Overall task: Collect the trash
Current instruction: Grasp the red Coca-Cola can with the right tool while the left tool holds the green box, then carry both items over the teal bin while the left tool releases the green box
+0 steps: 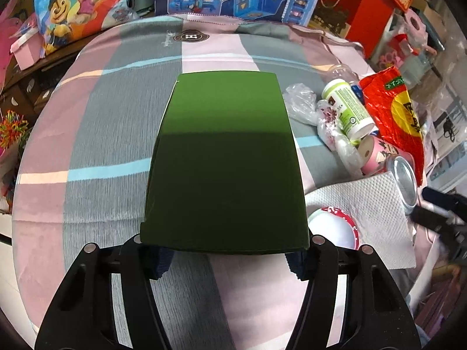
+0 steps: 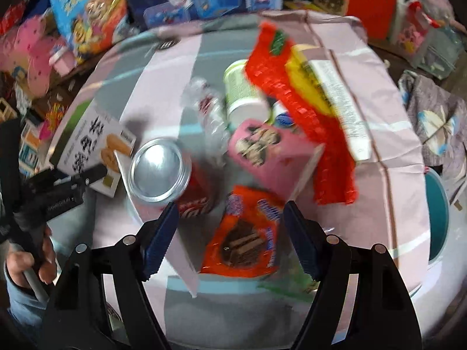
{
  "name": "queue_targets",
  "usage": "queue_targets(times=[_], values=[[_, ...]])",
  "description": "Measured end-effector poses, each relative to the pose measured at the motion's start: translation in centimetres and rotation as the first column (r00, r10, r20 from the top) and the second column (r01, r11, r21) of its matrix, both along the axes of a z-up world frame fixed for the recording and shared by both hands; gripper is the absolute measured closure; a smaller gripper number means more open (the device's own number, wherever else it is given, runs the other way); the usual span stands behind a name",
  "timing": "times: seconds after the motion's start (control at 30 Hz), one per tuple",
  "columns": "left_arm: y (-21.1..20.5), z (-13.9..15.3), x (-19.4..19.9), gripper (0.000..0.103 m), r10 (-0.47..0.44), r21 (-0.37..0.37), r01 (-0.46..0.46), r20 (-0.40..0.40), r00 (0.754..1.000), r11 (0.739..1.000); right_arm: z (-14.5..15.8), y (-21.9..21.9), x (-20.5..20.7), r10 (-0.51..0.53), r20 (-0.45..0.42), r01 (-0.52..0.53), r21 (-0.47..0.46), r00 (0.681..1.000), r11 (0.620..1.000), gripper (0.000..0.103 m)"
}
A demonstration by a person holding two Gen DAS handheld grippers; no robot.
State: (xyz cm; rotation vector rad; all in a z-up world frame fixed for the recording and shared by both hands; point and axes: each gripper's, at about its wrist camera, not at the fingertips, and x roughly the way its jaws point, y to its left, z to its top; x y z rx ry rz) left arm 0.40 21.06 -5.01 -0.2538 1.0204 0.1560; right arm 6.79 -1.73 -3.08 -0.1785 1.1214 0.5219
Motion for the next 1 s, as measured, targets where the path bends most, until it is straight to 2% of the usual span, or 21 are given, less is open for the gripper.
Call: queue_targets(times=[0.07,0.2,0.3,0.37,0.5,0.7,0.87,1.0], values=[[0.0,0.0,-0.2,0.040,0.001,-0.014,-0.001,0.001,1.000,1.000,-0.3,1.0,-0.3,0.030,-0.025,-0.030,0.005,0.999,1.000,0.031],[0.3,-0.1,-0.6,0.040,0.003,-0.038,-0.002,0.009,1.000,0.999,-0.1,3.2,-0.8,0.090,0.003,-0.089,-0.021,0.996,0.996,0.031],[0.3,-0.3,-0.4,0.040,0.000,-0.048,0.000,0.001,1.000,0.999,-0.2,4.3,-0.4,0.097,0.043,-0.095,-0.043,0.994,0.995,0.032],[0.1,-0.4,-0.3,0.039,0.001,-0.042,-0.001,-0.003,1.000,0.999,-0.4,4.6,0.1,0.098,0.053,-0.096,-0.045,0.994,0.994,0.047],[0.0,0.1,-0.2,0.042,0.015,-0.031,-0.015,0.010,1.000,0.999,0.5,3.7,0.4,0.088,0.063,-0.089,0.007,0.994,0.996,0.049],[-0.6,4.3,0.3,0.042,0.014,-0.037,-0.010,0.098,0.995,0.999,5.2,-0.7,2.1,-0.018,0.117,0.003,0.123,0.993,0.992,0.049],[-4.9,8.9,1.4,0.042,-0.107,-0.014,0.111,0.181,0.978,0.994,9.1,-6.7,3.2,-0.138,0.172,0.102,0.203,0.975,0.974,0.049],[-10.4,11.7,3.4,0.042,-0.236,-0.007,0.244,0.224,0.945,0.970,10.5,-14.1,3.2,-0.274,0.201,0.225,0.240,0.940,0.945,0.049]])
